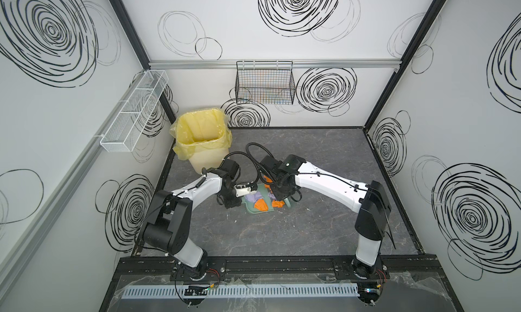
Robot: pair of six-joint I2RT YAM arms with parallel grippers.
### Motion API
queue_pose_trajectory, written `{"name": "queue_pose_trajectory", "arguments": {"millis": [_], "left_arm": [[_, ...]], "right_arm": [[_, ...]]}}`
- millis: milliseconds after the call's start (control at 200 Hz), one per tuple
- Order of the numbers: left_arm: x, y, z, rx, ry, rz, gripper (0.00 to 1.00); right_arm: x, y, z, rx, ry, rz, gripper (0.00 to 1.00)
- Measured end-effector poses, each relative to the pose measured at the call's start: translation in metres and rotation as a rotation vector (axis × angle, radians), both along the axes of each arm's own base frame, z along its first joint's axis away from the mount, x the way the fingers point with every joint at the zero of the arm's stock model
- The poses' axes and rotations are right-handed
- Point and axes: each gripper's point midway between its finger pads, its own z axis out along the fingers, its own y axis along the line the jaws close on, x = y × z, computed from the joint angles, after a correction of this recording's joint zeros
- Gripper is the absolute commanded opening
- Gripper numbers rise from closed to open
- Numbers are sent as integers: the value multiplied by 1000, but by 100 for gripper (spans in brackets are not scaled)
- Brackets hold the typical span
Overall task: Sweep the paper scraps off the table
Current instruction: 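Sweep the remaining scraps with the right gripper's brush into the dustpan, then lift the full dustpan toward the bin while the right gripper withdraws the brush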
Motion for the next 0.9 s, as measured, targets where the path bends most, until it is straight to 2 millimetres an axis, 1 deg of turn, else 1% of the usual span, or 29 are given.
{"name": "queue_pose_trajectory", "arguments": {"millis": [250, 335, 430, 530, 595, 710, 810, 900], "left_arm": [[-4, -9, -6, -15, 7, -3, 0], [-3, -10, -6, -19, 5, 0, 0], [-4, -10, -7, -21, 7, 2, 0], [-5, -11, -9, -28, 10, 3, 0], [-6, -12, -9, -41, 13, 4, 0], [-6, -13, -10, -67, 20, 9, 0], [-7, -13, -10, -90, 29, 17, 0], [-8, -13, -10, -109, 36, 24, 0]], "right_arm": [[-3, 25, 1, 115, 24, 1, 0], [-4, 30, 2, 135, 30, 4, 0], [-5, 31, 4, 147, 28, 3, 0], [-7, 28, 9, 158, 22, -1, 0], [-9, 23, 17, 170, 14, -10, 0], [-8, 14, 39, 214, -19, -34, 0], [-5, -1, 61, 240, -59, -64, 0], [-3, -13, 74, 248, -87, -89, 0]]}}
